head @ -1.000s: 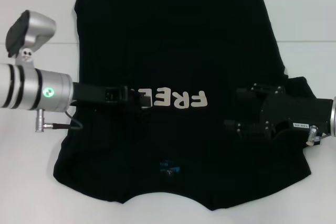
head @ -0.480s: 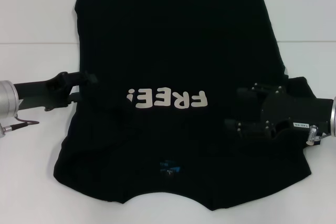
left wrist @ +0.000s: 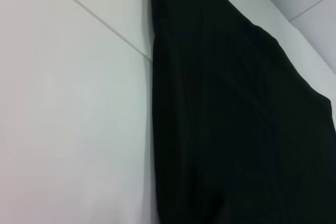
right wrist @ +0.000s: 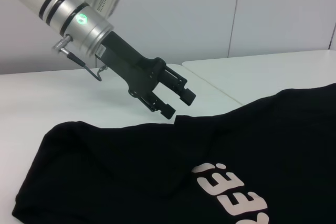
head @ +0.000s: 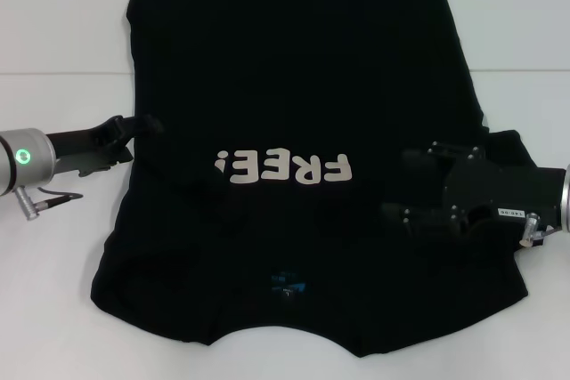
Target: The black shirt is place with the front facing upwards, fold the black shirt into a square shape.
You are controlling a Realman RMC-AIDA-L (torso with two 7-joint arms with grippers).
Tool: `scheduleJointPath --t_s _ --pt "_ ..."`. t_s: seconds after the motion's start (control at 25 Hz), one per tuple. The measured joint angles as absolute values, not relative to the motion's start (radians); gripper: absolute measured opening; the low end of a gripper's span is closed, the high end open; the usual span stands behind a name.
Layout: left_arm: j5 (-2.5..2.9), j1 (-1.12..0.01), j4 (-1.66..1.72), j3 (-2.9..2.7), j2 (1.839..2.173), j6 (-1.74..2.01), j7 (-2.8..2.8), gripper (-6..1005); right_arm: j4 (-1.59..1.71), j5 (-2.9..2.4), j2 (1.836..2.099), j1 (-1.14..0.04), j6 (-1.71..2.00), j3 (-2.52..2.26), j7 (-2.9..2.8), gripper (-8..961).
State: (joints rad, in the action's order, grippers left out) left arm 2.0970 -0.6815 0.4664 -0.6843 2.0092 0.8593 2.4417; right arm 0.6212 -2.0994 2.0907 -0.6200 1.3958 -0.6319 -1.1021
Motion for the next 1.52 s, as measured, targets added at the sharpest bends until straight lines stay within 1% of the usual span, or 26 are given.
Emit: scheduleJointPath --t_s 0.36,0.8,1.08,1.4,1.52 --pt "2.098 -0.695 0.447 -0.698 2.016 0.780 2.433 802 0.621 -2.099 2.091 -0.620 1.396 -0.632 -1.101 884" --pt "2.098 -0.714 0.446 -0.707 2.038 0.776 2.432 800 0.621 -2.098 2.091 -0.620 1.396 -0.632 -1.101 884" --pt "2.096 -0.721 0.446 -0.706 2.042 0.784 2.422 799 0.621 -2.099 2.091 -0.620 1.398 -0.632 -1.101 885" --pt "2.001 -0.773 0.437 -0.700 2.073 1.000 2.389 798 0.621 -2.099 2.091 -0.619 1.398 -0.631 -1.105 885" --pt "1.959 -0.772 0.437 -0.697 2.075 1.084 2.374 797 0.621 -2.097 2.091 -0.619 1.399 -0.625 -1.105 885"
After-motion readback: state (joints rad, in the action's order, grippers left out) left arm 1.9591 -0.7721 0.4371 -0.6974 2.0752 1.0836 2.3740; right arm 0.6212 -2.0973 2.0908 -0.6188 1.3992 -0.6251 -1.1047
